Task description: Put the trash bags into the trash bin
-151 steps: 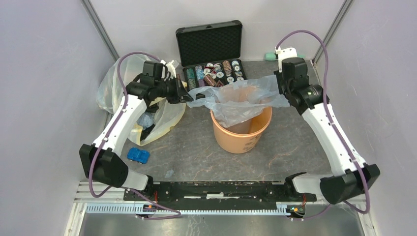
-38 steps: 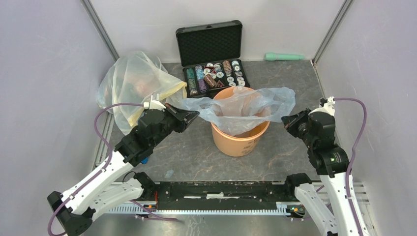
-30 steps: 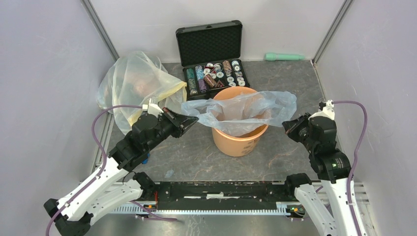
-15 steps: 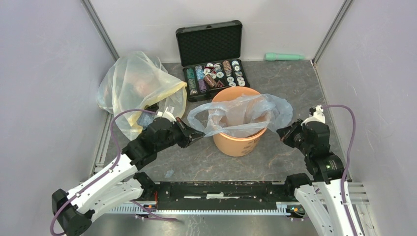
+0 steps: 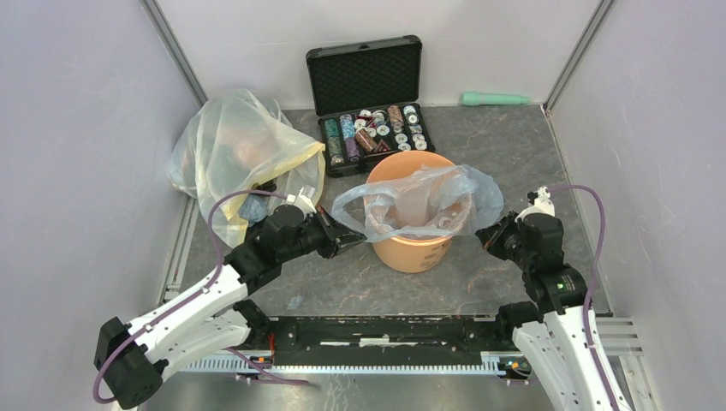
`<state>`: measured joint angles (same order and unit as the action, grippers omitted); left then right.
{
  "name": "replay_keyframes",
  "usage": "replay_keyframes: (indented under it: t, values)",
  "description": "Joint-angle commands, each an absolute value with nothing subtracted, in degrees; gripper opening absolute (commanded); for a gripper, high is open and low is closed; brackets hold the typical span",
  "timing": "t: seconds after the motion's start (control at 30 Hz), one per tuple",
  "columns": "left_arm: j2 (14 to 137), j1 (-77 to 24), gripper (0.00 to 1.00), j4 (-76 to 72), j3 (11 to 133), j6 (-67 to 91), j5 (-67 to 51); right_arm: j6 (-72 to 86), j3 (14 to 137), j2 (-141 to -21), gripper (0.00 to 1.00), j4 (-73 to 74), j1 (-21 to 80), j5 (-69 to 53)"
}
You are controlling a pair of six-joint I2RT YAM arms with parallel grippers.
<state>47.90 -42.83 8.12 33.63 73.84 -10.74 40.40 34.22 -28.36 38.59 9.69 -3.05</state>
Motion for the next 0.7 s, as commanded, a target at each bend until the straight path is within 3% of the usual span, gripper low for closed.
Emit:
replay_keyframes:
  t: [0.0, 0.33, 0.57, 0.63, 0.67]
  values:
    - [49.0, -41.7, 0.02, 6.6, 31.6, 70.2, -10.7, 37.9, 33.9, -28.0, 0.0, 37.7, 9.5, -0.4]
    - [51.0, -39.9, 0.02, 6.4, 30.5, 67.7, -13.0, 37.0, 28.9, -30.5, 0.0, 35.1, 9.6, 3.1]
    - [51.1, -38.3, 0.02, 7.5, 31.4, 67.4, -11.3, 35.5, 33.1, -31.1, 0.0, 36.6, 9.5, 4.2]
    - [52.3, -35.9, 0.02, 6.3, 30.7, 66.8, -12.6, 34.0, 34.3, -30.1, 0.11, 36.7, 9.5, 5.0]
    - [52.9, -34.6, 0.02, 6.2, 30.8, 66.1, -12.9, 32.7, 35.0, -29.4, 0.22, 36.4, 9.6, 5.7]
